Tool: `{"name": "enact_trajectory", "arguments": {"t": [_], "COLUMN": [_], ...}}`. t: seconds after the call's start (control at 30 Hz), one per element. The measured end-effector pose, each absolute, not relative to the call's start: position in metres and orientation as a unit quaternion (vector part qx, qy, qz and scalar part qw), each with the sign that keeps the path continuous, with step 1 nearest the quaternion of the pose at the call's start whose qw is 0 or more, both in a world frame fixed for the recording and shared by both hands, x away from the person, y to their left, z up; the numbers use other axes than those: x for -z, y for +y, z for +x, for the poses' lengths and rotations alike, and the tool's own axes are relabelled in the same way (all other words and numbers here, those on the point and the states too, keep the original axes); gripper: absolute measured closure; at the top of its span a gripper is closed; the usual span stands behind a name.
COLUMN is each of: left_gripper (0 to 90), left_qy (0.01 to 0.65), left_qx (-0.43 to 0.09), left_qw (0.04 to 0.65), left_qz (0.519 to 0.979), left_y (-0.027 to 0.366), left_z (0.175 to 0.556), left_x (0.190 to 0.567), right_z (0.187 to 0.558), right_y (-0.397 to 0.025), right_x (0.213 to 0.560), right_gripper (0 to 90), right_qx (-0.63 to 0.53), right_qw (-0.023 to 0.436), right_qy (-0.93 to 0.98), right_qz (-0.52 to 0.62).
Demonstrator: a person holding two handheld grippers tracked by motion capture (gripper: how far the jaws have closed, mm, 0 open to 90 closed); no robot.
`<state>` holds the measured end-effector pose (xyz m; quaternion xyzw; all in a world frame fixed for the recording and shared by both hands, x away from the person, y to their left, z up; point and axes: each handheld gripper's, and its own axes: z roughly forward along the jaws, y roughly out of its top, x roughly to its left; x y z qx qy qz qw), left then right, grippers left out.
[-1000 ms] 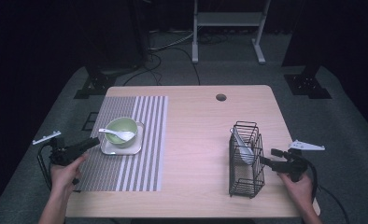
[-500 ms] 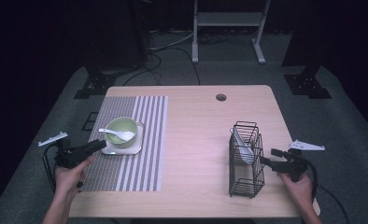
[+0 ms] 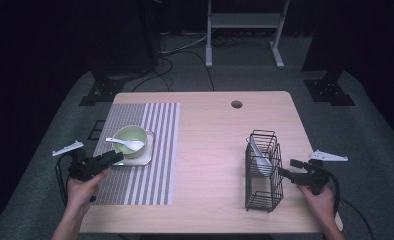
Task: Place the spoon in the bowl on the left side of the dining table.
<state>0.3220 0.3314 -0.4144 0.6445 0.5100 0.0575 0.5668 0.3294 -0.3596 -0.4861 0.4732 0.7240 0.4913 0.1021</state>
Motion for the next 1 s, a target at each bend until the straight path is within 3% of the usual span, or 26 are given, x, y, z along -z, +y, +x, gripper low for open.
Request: {"name": "enact_trajectory", "arguments": {"t": [1.0], "left_gripper": [31.2], "left_qy": [0.475], "left_qx": [-0.031], "left_qw": [0.561], "left_qz": [0.677], "left_y": [0.291], "left_z": [0.321], "left_x": [0.412], "right_z": [0.329], "right_y": [-0.360], "right_x": [0.486], "right_gripper": [17.4], "right_qx": [-0.492], "right_qw": [0.100], "right_qy": [0.724], "right_qz": [0.473]}}
